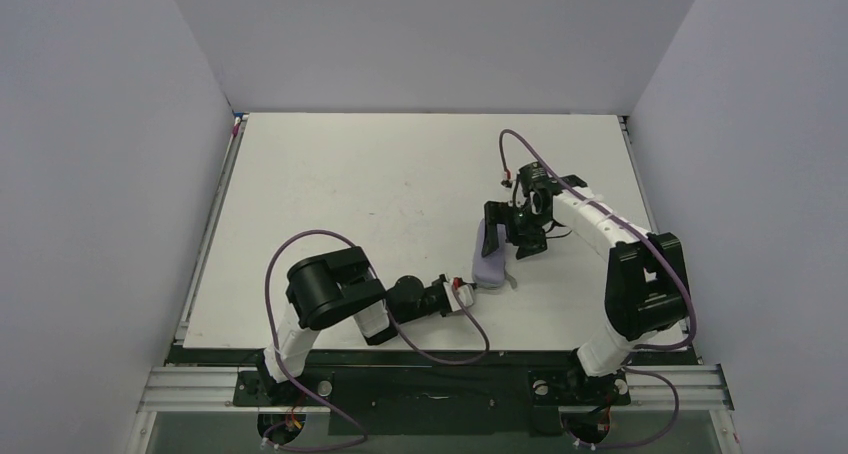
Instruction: Open the umbrella
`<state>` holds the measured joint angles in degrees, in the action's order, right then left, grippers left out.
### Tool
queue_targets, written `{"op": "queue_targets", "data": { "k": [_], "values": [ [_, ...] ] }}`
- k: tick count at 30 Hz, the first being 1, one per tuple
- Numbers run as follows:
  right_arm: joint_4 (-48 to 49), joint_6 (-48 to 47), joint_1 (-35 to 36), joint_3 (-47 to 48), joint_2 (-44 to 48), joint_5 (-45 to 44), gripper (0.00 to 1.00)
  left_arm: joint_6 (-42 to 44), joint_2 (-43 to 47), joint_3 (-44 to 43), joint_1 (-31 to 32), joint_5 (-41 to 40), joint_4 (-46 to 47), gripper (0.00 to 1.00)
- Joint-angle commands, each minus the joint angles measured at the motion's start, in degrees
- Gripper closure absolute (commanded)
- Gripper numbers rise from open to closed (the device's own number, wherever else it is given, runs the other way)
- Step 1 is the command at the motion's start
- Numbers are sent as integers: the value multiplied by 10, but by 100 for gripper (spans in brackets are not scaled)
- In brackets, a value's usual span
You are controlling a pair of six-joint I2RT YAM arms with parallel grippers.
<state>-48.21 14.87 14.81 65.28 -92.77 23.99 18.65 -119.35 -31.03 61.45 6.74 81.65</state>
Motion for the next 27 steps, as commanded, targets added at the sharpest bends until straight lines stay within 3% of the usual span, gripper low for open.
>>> {"op": "queue_targets", "data": {
  "k": [1, 7, 14, 21, 27],
  "values": [
    [52, 67, 27, 14, -18, -31, 13, -10, -9, -23, 7, -10, -3, 100],
    [69, 97, 52, 3, -40, -74, 13, -48, -10, -40, 10, -55, -28, 100],
    [71, 123, 61, -8, -47, -84, 51, -95, -9, -51, 10, -154, -82, 100],
    [71, 82, 59, -23, -45, -92, 100, -89, 9, -20, 8, -147, -64, 100],
    [58, 23, 54, -34, -40, -91, 100, -92, 27, 1, -10, -146, -77, 100]
  ]
}}
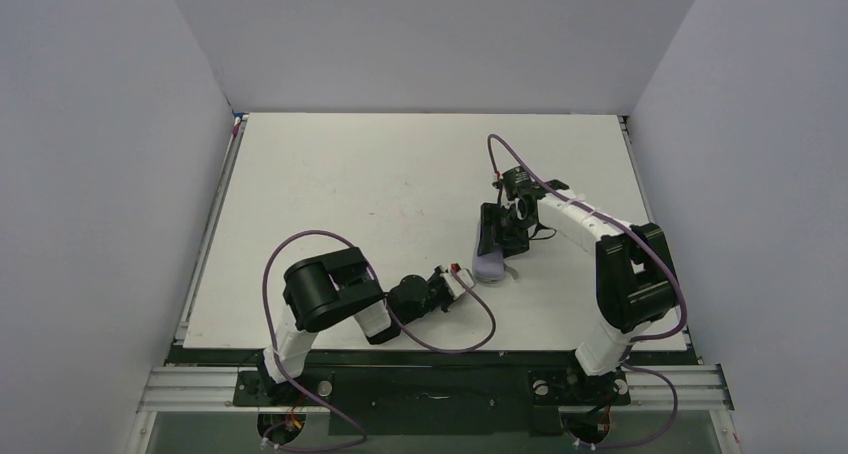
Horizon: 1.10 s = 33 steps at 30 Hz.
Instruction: Open the umbrella
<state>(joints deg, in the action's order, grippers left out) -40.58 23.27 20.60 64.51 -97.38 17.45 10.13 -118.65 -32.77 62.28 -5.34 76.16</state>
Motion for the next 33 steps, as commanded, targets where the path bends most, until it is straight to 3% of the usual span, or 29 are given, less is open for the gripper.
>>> {"op": "queue_targets", "data": {
  "k": [1, 12, 15, 22, 33],
  "values": [
    [-19, -73, -4, -27, 7, -19, 100, -6, 21, 20, -23, -26, -23, 100],
    [-43, -188, 18, -8, -8, 48, 100, 7, 7, -11, -43, -10, -35, 100],
    [-46, -196, 18, -7, -11, 51, 100, 5, 5, -15, -47, -4, -31, 100],
    [-45, -183, 15, 2, -23, 67, 100, 19, -6, 4, -44, 91, 22, 100],
    [-53, -200, 19, -3, -13, 80, 100, 29, -32, -35, -40, 60, 34, 92]
  ]
}}
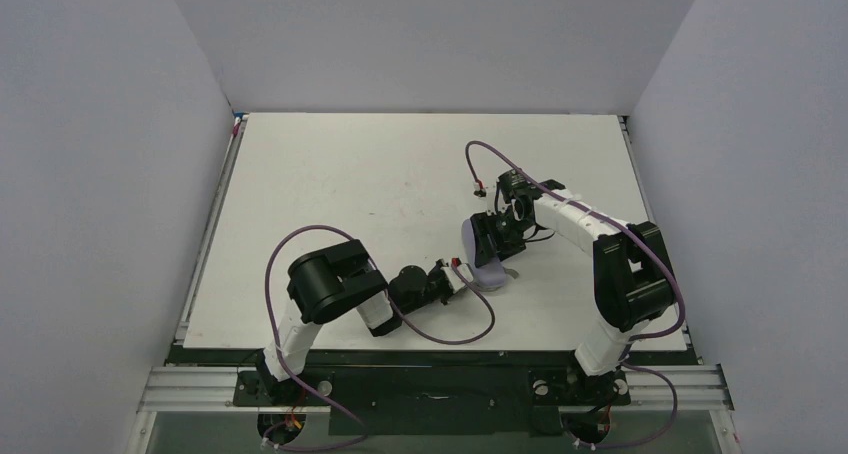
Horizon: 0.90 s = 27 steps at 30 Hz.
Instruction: Open the umbrella
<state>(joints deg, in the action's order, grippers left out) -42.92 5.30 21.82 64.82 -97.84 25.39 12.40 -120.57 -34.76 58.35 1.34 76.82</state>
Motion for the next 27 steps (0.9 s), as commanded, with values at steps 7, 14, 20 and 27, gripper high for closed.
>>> {"op": "queue_targets", "data": {
  "k": [7, 14, 20, 27],
  "values": [
    [-29, -25, 8, -1, -11, -4, 100, 38, -14, 8, 2, 46, 82, 86],
    [-30, -27, 8, 11, -16, -10, 100, 57, -15, 20, 7, 91, 103, 83],
    [-33, -32, 8, 14, -16, -8, 100, 45, -17, 10, 7, 70, 91, 82],
    [-43, -45, 8, 6, -10, 0, 100, 23, -19, -8, 4, 15, 68, 76]
  ]
}}
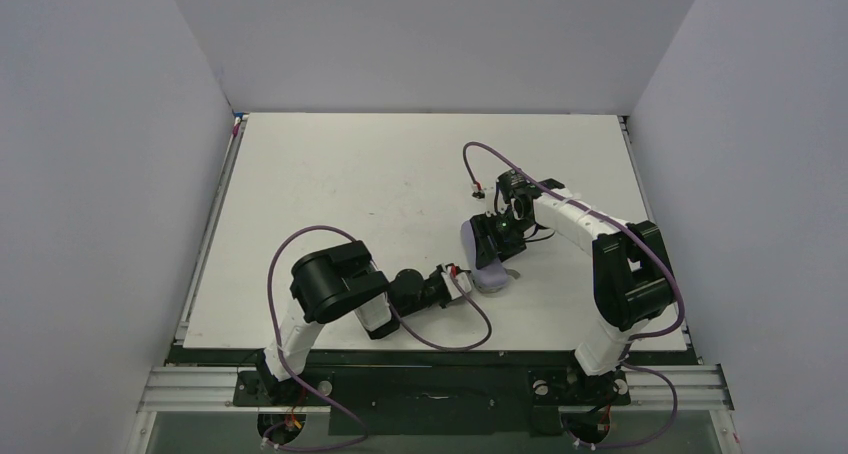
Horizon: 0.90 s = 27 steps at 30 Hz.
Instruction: Open the umbrella
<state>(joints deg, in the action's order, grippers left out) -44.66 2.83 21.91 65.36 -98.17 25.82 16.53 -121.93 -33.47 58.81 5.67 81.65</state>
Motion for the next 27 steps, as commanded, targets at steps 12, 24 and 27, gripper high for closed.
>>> {"op": "queue_targets", "data": {
  "k": [12, 24, 27],
  "values": [
    [-26, -23, 9, -3, -6, -1, 100, -32, -2, -14, -1, 16, 55, 99],
    [-45, -60, 8, -14, 1, 9, 100, -41, 3, 5, -18, -19, 43, 100],
    [-45, -54, 8, -11, -3, 11, 100, -5, 0, 22, -11, 4, 65, 85]
  ]
}}
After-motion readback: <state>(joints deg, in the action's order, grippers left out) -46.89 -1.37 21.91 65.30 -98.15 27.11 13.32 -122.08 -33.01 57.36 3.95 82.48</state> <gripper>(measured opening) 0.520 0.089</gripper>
